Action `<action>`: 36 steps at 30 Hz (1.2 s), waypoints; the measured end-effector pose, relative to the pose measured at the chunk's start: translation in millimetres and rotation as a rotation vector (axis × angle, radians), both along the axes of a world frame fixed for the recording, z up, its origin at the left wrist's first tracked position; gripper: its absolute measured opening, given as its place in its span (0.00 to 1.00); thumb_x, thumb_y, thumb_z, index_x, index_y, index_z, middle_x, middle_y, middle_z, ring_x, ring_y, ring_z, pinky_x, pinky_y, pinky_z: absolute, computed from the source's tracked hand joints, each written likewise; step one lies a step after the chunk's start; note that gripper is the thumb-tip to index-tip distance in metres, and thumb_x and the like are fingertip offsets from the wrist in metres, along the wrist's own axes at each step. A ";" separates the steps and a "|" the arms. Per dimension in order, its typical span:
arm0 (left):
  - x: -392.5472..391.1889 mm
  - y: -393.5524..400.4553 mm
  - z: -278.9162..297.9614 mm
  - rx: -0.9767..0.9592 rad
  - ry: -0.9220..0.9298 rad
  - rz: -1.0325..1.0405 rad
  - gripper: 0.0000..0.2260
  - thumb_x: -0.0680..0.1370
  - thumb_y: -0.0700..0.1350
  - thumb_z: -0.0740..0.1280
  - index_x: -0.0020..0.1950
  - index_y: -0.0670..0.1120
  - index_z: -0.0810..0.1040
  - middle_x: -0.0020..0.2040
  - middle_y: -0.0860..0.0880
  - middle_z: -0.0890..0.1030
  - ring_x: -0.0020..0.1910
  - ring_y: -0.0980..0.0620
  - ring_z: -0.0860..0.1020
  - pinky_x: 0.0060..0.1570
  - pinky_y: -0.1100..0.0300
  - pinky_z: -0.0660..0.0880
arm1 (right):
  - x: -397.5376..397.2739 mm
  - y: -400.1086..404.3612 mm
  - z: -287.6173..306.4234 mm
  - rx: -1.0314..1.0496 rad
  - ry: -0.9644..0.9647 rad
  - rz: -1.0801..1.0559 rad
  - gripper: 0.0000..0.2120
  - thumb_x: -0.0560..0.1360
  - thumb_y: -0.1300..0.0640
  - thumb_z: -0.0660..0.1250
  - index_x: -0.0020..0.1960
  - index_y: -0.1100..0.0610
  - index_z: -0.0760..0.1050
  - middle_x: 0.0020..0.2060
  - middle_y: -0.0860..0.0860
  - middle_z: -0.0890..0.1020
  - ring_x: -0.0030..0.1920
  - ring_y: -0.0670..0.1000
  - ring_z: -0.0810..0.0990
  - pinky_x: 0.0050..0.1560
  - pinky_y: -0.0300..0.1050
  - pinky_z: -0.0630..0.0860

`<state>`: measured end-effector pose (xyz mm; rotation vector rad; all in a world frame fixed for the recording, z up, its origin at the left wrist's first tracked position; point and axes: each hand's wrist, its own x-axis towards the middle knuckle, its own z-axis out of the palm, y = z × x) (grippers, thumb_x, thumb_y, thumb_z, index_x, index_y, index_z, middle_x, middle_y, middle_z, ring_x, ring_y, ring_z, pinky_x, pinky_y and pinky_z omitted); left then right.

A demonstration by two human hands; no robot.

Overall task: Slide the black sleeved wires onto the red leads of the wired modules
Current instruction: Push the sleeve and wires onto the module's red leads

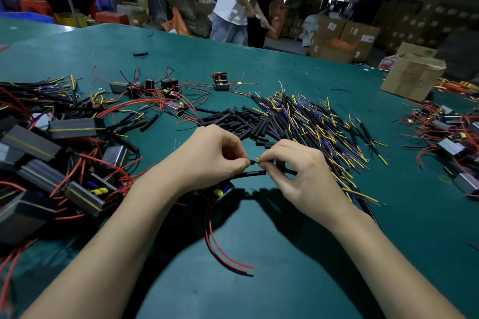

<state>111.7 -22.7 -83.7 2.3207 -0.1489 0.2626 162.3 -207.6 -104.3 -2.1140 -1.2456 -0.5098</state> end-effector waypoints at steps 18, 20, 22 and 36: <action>7.5 -9.4 -12.8 -0.155 -0.112 -0.057 0.02 0.72 0.44 0.73 0.41 0.51 0.83 0.28 0.54 0.77 0.28 0.55 0.71 0.32 0.62 0.69 | 4.3 -9.7 10.4 0.161 0.372 -0.080 0.06 0.73 0.63 0.71 0.40 0.54 0.79 0.31 0.42 0.79 0.32 0.41 0.75 0.34 0.35 0.69; 7.5 -12.3 -13.0 -0.218 -0.114 -0.054 0.01 0.72 0.42 0.74 0.41 0.47 0.83 0.30 0.54 0.79 0.29 0.57 0.73 0.33 0.63 0.71 | 5.0 -9.4 10.8 0.175 0.378 -0.099 0.07 0.73 0.63 0.71 0.39 0.53 0.79 0.31 0.42 0.80 0.31 0.41 0.75 0.34 0.38 0.71; 7.0 -15.6 -14.3 -0.308 -0.102 -0.039 0.02 0.71 0.41 0.74 0.40 0.44 0.83 0.32 0.52 0.81 0.30 0.59 0.76 0.34 0.65 0.73 | 5.9 -9.9 11.1 0.177 0.380 -0.117 0.08 0.72 0.62 0.71 0.38 0.52 0.79 0.30 0.42 0.80 0.31 0.42 0.75 0.34 0.38 0.71; 9.5 -27.7 -23.9 -0.494 -0.064 -0.019 0.04 0.72 0.39 0.73 0.40 0.46 0.80 0.38 0.46 0.83 0.37 0.55 0.78 0.44 0.57 0.76 | 10.0 -15.3 13.6 0.178 0.690 -0.114 0.05 0.74 0.62 0.71 0.46 0.53 0.79 0.38 0.53 0.84 0.35 0.47 0.78 0.44 0.44 0.76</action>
